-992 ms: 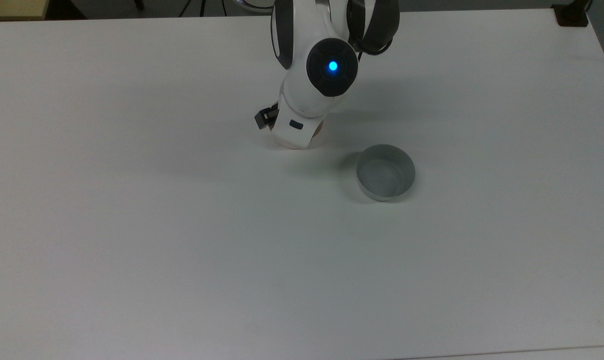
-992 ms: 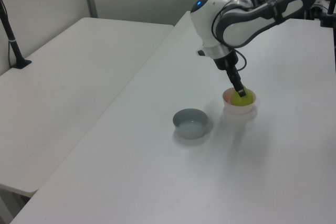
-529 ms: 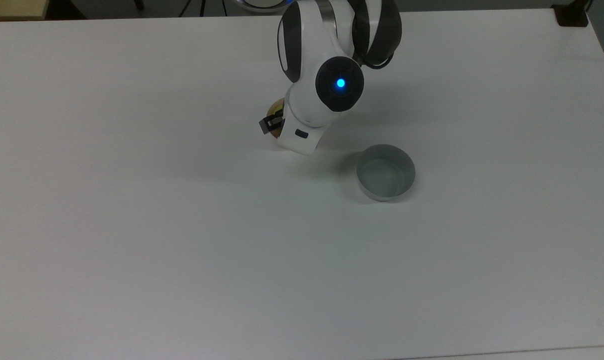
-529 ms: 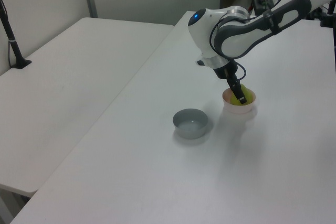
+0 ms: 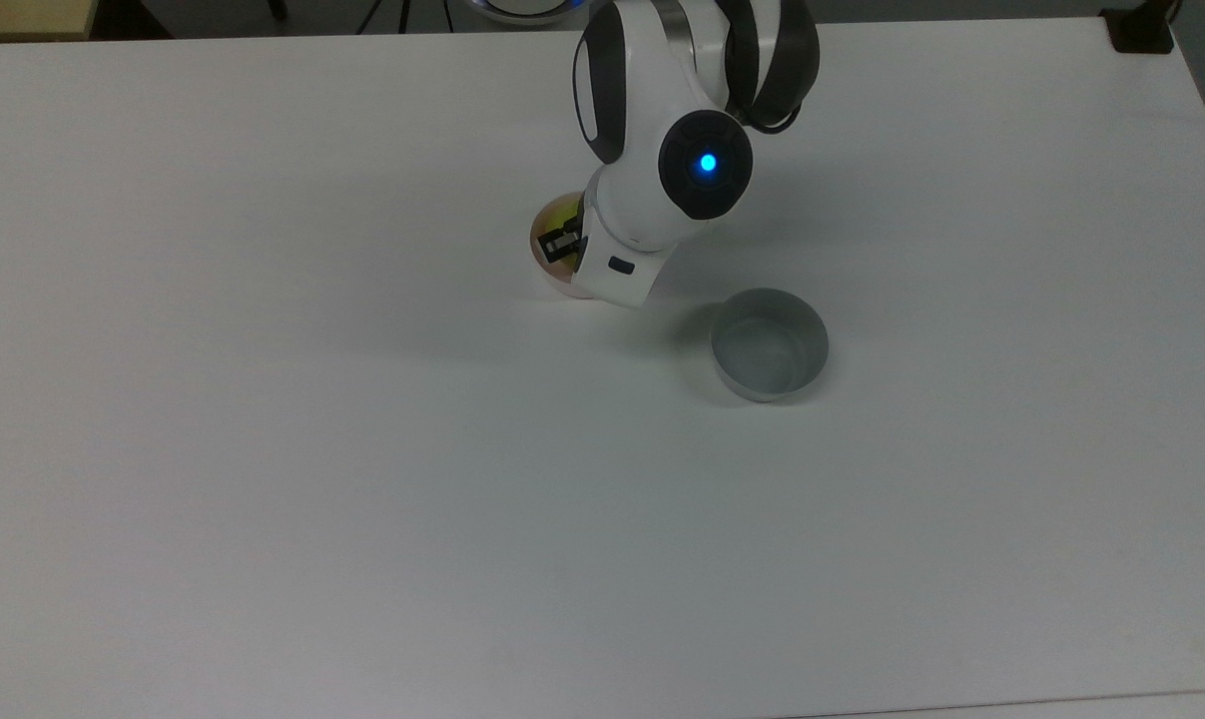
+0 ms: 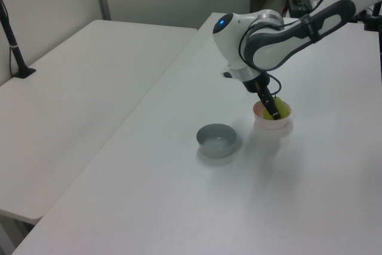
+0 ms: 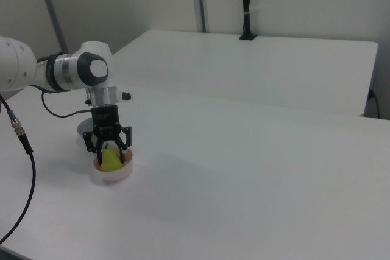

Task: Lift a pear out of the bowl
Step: 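Lift the pear out of the pink bowl and carry it aside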

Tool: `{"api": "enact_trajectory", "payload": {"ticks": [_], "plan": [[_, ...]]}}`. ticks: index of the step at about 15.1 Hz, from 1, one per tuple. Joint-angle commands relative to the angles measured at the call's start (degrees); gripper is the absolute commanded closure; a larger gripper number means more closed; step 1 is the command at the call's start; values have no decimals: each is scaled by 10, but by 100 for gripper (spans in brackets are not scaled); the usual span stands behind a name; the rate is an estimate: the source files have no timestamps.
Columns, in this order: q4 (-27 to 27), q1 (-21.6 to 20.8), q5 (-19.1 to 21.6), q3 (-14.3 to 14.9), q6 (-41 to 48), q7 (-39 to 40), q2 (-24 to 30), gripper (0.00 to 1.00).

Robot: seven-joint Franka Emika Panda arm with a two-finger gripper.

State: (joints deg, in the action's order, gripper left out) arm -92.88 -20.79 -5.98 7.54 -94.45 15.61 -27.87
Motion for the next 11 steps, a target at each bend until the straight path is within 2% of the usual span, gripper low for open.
{"api": "enact_trajectory", "payload": {"ticks": [1,5,9,11], "plan": [[-18,-5,-15,5,-11,14,9,69],[-7,1,-13,5,23,28,39,77],[40,2,-1,6,97,47,67,80],[50,7,23,11,122,57,89,80]]}}
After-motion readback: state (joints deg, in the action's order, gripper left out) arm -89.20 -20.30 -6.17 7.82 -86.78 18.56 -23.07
